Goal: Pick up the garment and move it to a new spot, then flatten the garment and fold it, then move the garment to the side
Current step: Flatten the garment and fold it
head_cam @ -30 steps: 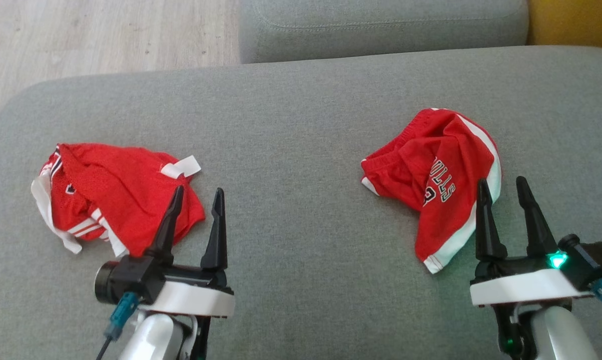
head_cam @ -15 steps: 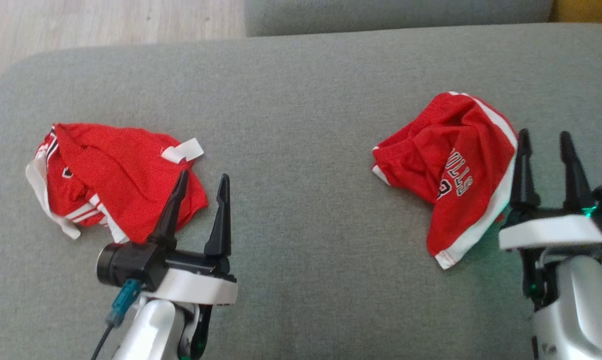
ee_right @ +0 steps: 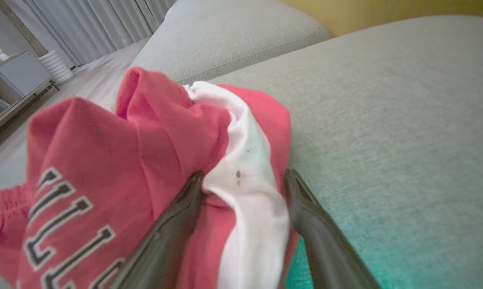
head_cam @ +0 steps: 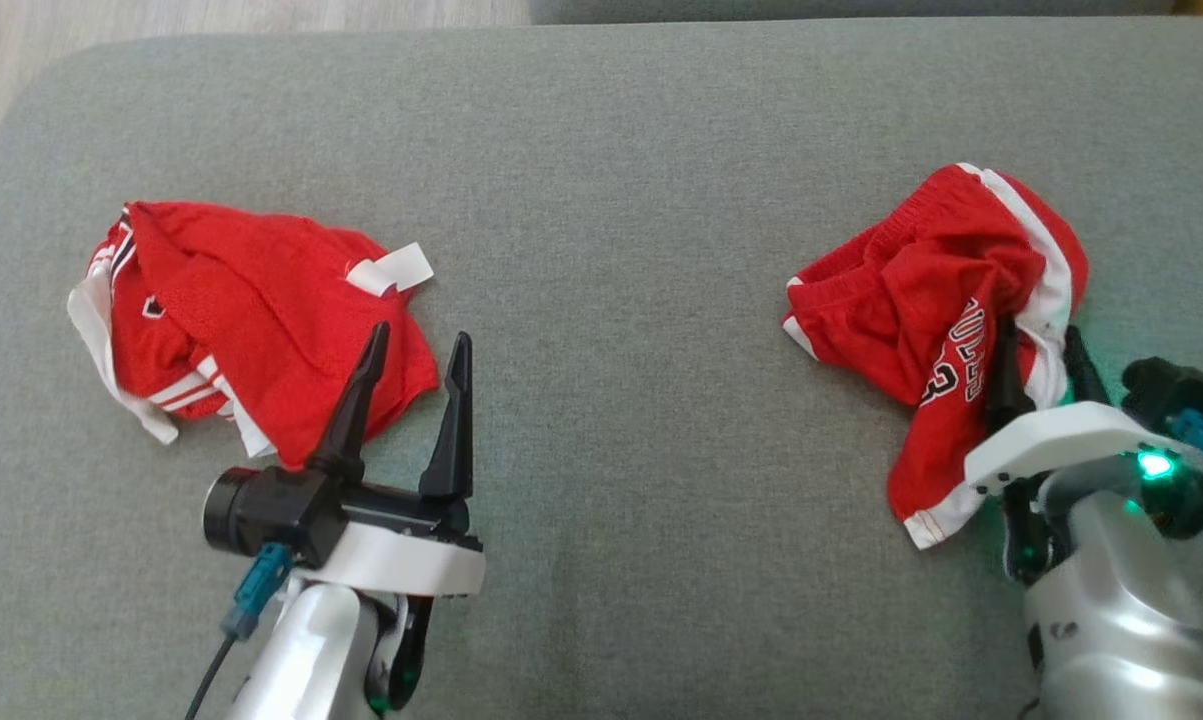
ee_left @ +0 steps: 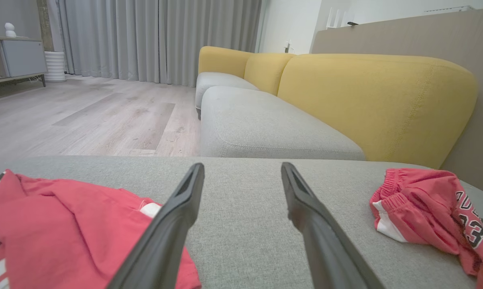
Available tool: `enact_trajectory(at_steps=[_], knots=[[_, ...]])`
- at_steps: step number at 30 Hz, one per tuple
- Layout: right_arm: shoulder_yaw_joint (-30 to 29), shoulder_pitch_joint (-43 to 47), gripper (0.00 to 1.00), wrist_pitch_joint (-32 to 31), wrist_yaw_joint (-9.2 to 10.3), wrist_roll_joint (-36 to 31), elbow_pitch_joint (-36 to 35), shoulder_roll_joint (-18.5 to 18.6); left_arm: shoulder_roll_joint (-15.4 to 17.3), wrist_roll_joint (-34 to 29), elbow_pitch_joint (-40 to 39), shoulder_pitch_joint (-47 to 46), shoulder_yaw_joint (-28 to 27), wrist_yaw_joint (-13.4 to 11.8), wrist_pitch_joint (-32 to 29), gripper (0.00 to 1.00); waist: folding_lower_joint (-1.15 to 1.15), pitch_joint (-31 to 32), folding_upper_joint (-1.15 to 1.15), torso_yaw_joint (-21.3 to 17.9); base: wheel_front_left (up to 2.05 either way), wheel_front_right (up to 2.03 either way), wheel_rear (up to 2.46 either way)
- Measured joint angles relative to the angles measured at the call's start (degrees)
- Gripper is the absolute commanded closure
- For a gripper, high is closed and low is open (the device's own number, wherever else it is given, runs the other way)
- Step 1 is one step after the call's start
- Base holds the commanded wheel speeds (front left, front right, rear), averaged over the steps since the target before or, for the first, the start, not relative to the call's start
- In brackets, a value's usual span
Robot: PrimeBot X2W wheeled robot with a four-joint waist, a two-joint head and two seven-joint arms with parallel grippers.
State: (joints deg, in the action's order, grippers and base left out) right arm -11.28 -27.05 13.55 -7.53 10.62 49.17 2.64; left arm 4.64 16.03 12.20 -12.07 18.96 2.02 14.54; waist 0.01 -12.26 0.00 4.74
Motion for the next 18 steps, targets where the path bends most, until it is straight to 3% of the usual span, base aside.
enact_trajectory(at_steps=[1, 2, 7, 14, 18], knots=[[0.3, -0.5, 0.74, 0.1, 0.00, 0.5, 1.1, 0.0, -0.1, -0.1, 0.0, -0.1, -0.1, 0.0, 0.0, 0.00, 0.00, 0.0, 0.00, 0.0, 0.00, 0.00, 0.00], [0.4, -1.0, 1.00, 0.2, 0.00, 1.0, 1.6, 0.0, -0.2, -0.1, 0.0, -0.1, -0.2, 0.0, 0.0, 0.00, 0.00, 0.0, 0.00, -0.1, 0.00, 0.00, 0.00], [-2.3, -3.3, 1.00, 0.6, 0.00, -0.5, -1.4, 0.0, -0.4, -0.5, 0.4, -0.1, -0.6, 0.0, 0.0, 0.00, 0.00, 0.6, 0.00, -0.9, 0.00, 0.00, 0.00], [-9.0, -6.5, 1.00, 0.6, 0.00, -10.2, -9.8, 0.3, -0.9, -0.4, 0.5, 0.1, -1.0, 0.4, 0.0, 0.00, -0.01, 3.2, 0.00, -1.6, 0.00, 0.00, 0.00], [-7.8, -12.4, 1.00, -1.1, 0.00, -14.1, -13.6, 3.0, -1.4, -0.4, 0.5, 0.6, -1.0, 0.6, 0.0, 0.00, -0.01, 5.0, 0.00, -1.5, 0.00, 0.00, 0.00]])
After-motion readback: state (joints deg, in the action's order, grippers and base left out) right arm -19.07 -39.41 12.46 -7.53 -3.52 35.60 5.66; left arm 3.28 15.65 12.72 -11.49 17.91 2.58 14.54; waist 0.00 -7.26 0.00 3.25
